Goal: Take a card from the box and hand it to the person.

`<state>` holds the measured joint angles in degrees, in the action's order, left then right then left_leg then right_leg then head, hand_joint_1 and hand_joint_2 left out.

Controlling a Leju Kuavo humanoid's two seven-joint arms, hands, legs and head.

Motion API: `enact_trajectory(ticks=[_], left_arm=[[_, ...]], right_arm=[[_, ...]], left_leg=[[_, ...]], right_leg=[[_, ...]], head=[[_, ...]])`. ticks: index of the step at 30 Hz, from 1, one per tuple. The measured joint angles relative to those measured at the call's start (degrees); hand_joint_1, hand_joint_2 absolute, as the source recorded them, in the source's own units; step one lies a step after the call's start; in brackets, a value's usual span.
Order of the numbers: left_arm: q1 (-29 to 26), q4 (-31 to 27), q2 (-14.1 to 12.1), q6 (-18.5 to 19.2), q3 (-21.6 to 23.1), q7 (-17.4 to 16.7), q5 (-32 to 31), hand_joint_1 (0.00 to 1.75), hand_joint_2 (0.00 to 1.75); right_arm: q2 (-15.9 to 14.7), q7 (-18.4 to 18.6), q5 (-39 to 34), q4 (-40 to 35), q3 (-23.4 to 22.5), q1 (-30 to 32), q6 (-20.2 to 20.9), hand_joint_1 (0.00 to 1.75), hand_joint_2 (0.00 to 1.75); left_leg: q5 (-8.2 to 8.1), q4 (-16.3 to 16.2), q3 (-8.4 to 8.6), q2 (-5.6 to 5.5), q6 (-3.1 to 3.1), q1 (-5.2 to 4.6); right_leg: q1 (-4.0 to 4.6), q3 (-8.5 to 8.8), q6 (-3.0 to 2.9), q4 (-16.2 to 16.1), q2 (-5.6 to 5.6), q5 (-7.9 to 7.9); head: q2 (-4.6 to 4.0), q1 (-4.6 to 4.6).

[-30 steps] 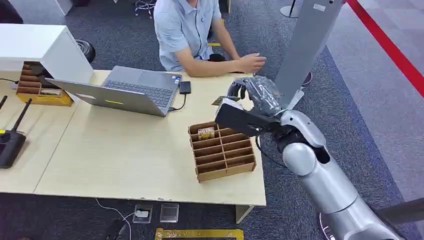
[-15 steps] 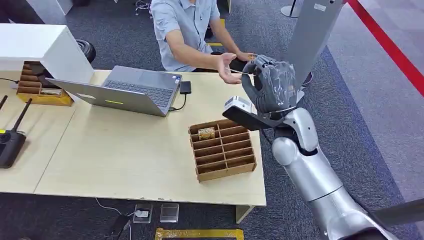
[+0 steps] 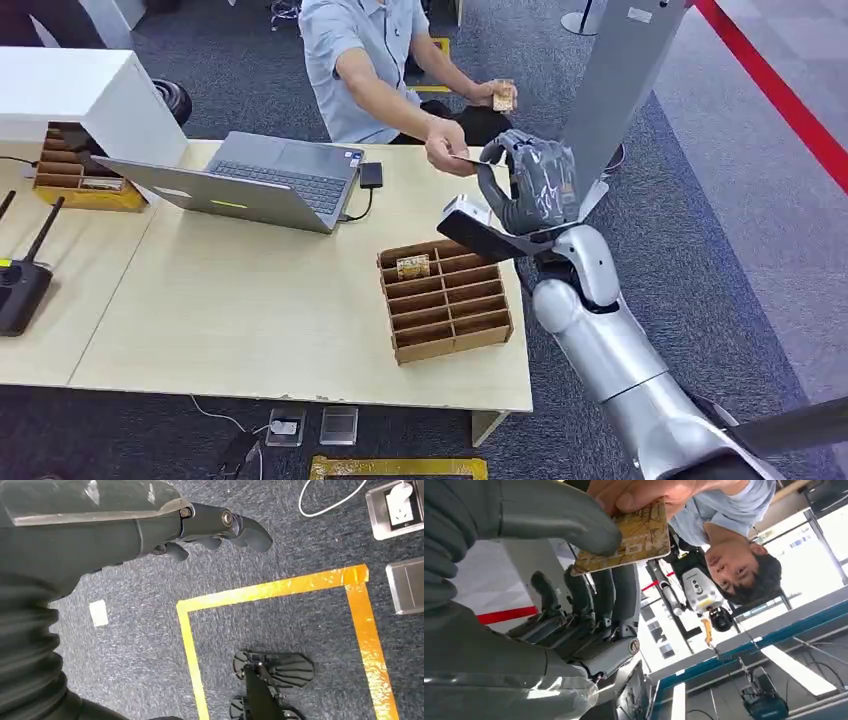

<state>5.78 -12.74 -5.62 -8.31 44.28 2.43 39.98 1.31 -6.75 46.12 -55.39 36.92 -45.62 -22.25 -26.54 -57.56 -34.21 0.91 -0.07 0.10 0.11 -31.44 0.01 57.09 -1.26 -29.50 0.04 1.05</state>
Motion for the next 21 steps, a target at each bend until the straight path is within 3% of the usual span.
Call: enact_trajectory(ticks=[2,3,14,18,21], left_arm=[[0.0,0.0,0.0,0.6,0.0,0.4,0.0,0.00,1.75],[-0.1,0.0,0.0,0.6,0.0,0.7,0.0,0.00,0.00],[-0.6,0.2,0.0,-1.3,0.0,1.5,2.1,0.00,0.00],[-1.0,0.2,0.0,-2.1,0.0,1.5,3.0,0.00,0.00],[-1.2,0.3,-0.2,-2.8,0.0,1.1,3.6,0.00,0.00]], right_arm=[[0.1,0.0,-0.5,0.4,0.0,0.0,0.2,0.00,1.75],[0.2,0.0,-0.6,0.7,0.0,0.0,0.2,0.00,1.75],[0.2,-0.5,-5.4,0.8,-0.1,1.0,1.2,0.00,1.75],[-0.5,-1.9,-22.9,-3.0,-1.5,4.9,9.9,0.00,1.75],[-2.1,-1.4,-38.4,-6.1,-2.7,8.4,18.7,0.00,1.75]], left_leg=[[0.00,0.0,0.00,0.00,0.00,0.00],[0.00,0.0,0.00,0.00,0.00,0.00],[0.00,0.0,0.02,0.01,0.00,0.00],[0.00,0.0,0.02,0.00,0.00,0.00],[-0.01,0.0,0.02,0.01,0.00,0.00]], right_leg=[[0.00,0.00,0.00,0.0,0.00,0.00],[0.00,0.00,0.00,0.0,0.00,0.00],[0.00,-0.01,0.00,0.0,0.00,0.00],[0.00,-0.02,0.00,0.0,0.00,0.00],[0.00,-0.02,0.00,0.0,0.01,0.00]], head=[[0.00,0.00],[-0.02,0.00],[-0.02,0.00],[-0.02,0.00],[-0.02,0.04]])
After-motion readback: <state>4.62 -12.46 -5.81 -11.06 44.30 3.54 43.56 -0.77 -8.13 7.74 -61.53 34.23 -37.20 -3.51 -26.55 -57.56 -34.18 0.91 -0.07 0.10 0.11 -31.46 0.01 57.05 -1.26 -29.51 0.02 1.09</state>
